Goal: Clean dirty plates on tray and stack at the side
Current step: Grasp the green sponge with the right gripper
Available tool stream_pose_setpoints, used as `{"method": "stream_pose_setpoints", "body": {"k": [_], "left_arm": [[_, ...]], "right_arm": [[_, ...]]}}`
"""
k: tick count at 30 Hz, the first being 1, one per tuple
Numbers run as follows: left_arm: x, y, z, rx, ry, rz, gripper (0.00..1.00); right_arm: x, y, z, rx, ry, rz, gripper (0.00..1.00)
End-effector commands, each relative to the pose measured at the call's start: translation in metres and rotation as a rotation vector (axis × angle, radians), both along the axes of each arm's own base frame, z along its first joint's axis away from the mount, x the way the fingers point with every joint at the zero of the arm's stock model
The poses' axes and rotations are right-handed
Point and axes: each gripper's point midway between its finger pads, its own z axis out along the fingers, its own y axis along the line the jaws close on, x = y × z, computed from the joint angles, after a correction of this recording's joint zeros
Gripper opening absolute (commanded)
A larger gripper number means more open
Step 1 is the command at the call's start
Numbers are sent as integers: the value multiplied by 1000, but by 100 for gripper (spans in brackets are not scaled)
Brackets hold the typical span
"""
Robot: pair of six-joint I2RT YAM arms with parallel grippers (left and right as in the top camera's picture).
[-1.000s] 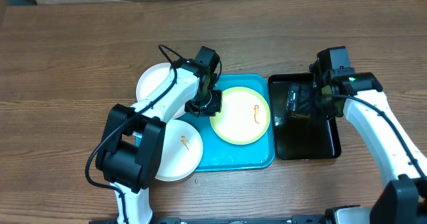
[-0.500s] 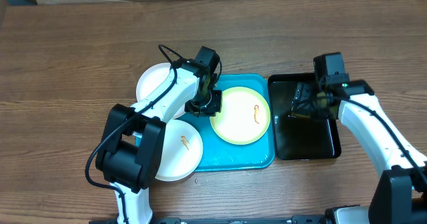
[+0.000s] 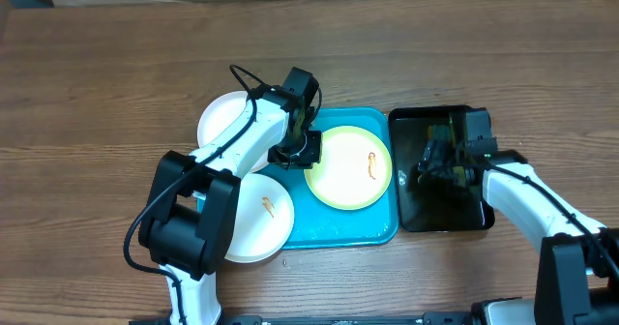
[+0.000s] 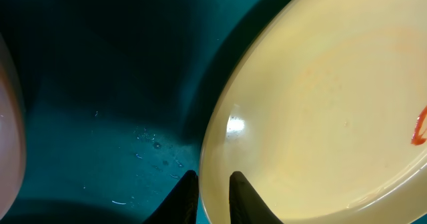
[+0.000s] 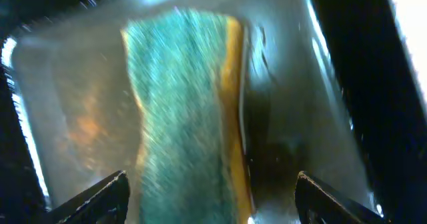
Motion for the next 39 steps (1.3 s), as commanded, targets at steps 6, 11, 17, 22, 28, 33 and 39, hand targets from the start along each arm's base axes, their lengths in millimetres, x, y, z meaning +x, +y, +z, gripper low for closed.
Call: {"method": "stream_pose_setpoints", "body": {"k": [6,11,17,22,28,33,39], "left_arm": [[-3,-1,-7,13,17,-8,19],[-4,-1,-7,13,18,-8,19],[-3,-1,-7,13,17,-8,19],[-3,-1,-7,13,17,-7,19],[-3,-1,-7,13,17,-8,23],[-3,-1,-7,13,17,-8,24],[-3,-1,-7,11,14,-8,27]], "right_arm": [[7,1,-1,26,-47,-31,80],[10,9,1,64,-57,-14,79],[10,9,1,63,-58,-13,75],[11,9,1,64,-62,-13,73],[13,9,2,53,-72,9,73],[13,8,2,48,-71,12,71],[12,8,2,42,-69,11,63]]}}
